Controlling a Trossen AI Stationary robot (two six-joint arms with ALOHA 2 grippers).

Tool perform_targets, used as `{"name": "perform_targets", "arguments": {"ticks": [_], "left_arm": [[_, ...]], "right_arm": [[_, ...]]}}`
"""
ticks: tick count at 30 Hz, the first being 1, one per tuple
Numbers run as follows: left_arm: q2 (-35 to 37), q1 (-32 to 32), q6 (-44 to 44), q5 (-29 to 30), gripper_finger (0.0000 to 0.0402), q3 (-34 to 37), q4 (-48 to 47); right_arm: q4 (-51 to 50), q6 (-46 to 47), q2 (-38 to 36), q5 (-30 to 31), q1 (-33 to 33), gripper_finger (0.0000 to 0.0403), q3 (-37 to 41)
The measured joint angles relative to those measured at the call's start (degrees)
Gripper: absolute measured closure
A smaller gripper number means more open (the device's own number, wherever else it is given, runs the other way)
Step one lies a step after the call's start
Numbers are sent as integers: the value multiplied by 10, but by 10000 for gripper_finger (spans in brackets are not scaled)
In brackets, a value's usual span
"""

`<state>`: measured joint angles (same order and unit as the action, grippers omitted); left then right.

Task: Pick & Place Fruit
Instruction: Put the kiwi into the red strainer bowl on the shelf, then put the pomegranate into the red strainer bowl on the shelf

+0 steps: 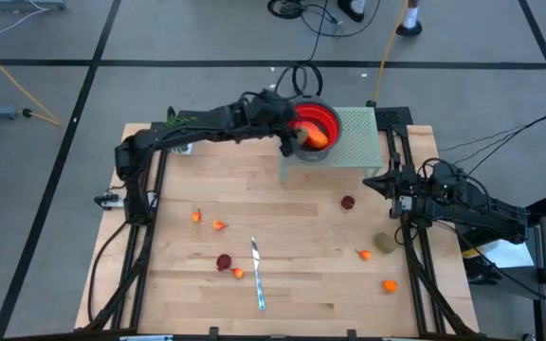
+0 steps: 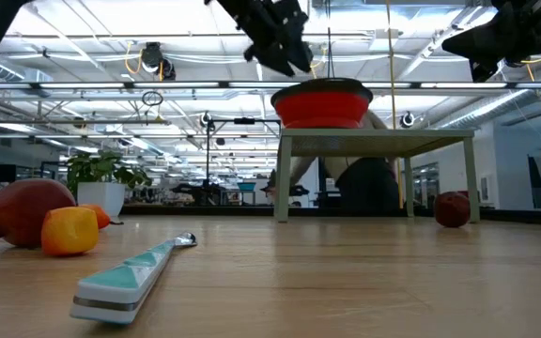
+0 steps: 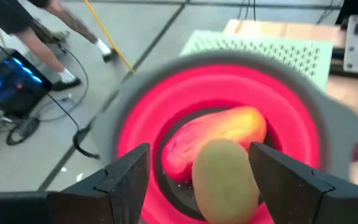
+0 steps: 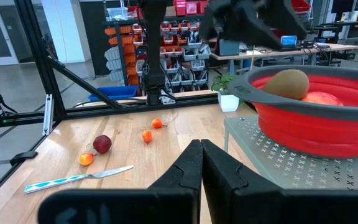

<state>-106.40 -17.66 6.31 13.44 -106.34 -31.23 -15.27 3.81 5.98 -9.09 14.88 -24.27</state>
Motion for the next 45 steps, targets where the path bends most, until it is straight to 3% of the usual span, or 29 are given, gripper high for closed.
{"name": "perform_targets", "arguments": {"ticks": [9,18,26,33,45], "left_arm": [[79,57,-44,83,128,0,-64],[109,133,-122,179,135,0,-166],[109,172,-241,174,218,0,-275],[109,204,-366,136,296,0,-349],[96,293,-607,115,390,9,-456]], "right_arm": [[0,0,0,0,0,403,0],[0,0,0,0,0,403,0],[0,0,0,0,0,403,0],[0,0,0,0,0,403,0],[0,0,0,0,0,403,0]]}}
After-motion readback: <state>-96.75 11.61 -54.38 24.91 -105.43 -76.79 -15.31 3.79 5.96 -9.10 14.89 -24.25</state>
